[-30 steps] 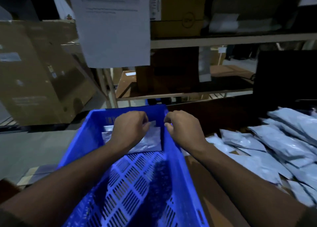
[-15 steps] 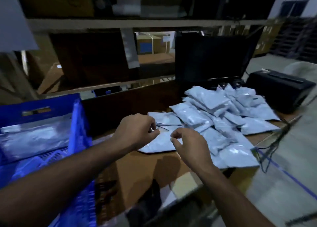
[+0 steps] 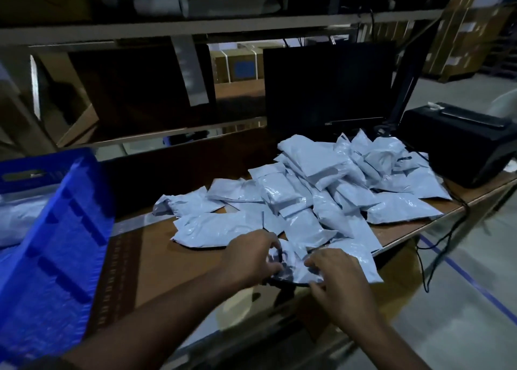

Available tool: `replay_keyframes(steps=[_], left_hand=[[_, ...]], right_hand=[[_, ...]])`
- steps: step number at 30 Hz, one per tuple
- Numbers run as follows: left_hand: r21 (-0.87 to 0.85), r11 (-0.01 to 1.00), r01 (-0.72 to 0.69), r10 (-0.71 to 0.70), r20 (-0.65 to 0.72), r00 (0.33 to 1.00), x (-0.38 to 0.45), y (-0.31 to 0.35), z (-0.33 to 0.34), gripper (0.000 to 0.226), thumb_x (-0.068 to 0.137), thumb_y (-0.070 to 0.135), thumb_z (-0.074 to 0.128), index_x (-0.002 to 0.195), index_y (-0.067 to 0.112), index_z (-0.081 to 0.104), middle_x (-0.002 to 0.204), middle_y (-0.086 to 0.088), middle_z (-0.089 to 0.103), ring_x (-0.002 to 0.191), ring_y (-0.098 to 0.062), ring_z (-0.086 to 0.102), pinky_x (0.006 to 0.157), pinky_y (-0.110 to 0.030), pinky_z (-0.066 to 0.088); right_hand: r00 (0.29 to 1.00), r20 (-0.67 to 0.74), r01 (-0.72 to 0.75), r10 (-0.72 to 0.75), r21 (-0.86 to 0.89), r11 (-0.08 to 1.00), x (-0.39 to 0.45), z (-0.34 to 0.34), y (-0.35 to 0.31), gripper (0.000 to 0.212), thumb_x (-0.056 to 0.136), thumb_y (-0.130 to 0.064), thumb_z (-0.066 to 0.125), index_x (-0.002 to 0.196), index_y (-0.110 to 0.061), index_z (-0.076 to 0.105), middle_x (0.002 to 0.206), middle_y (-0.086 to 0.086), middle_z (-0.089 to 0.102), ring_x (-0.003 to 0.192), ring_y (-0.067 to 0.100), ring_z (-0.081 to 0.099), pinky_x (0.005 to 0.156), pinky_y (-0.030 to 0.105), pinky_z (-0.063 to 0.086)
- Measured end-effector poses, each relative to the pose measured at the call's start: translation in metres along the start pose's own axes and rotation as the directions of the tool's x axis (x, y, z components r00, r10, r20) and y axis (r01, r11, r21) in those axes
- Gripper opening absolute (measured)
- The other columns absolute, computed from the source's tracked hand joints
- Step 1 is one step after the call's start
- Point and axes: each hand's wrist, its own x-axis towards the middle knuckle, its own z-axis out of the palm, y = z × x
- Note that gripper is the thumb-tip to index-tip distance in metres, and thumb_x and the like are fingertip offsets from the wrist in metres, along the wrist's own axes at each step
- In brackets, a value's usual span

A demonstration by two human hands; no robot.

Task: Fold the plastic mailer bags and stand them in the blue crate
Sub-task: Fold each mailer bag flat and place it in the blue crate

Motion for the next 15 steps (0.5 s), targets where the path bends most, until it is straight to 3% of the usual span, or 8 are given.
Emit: replay_keyframes(steps=[4,11,15], left_hand=[[-0.087,0.996,0.034,-0.035,-0.009,0.999,-0.006,0.009,0.028,0.051,0.083,0.052,0.074,0.127,0.037,0.053,0.129,0.015,0.054,0.107,-0.01,0.056,0.077,-0.029,0.046],[-0.169,0.985,0.026,-0.036,-0.059,0.998,-0.022,-0.008,0.044,0.069,0.074,0.053,0.076,0.134,0.049,0.042,0.128,0.022,0.041,0.119,0.0,0.04,0.08,-0.023,0.04],[-0.245,0.969,0.009,-0.054,-0.175,0.983,-0.034,-0.027,0.037,0.053,0.082,0.027,0.074,0.129,0.043,0.056,0.126,0.024,0.047,0.116,0.004,0.042,0.087,-0.019,0.044]], right_hand=[[0.995,0.017,0.101,-0.1,-0.047,0.994,0.002,0.011,0.02,0.057,0.065,-0.006,0.079,0.113,-0.034,0.067,0.124,-0.013,0.061,0.117,0.013,0.054,0.096,0.033,0.047],[0.979,-0.098,0.186,-0.179,0.071,0.98,0.009,0.011,0.017,0.05,0.067,-0.002,0.08,0.108,-0.028,0.07,0.098,-0.011,0.07,0.088,0.013,0.064,0.071,0.028,0.053],[0.967,-0.139,0.233,-0.215,0.135,0.963,0.013,0.007,0.0,0.046,0.078,-0.006,0.074,0.119,-0.026,0.068,0.105,-0.009,0.072,0.094,0.014,0.066,0.076,0.033,0.056]])
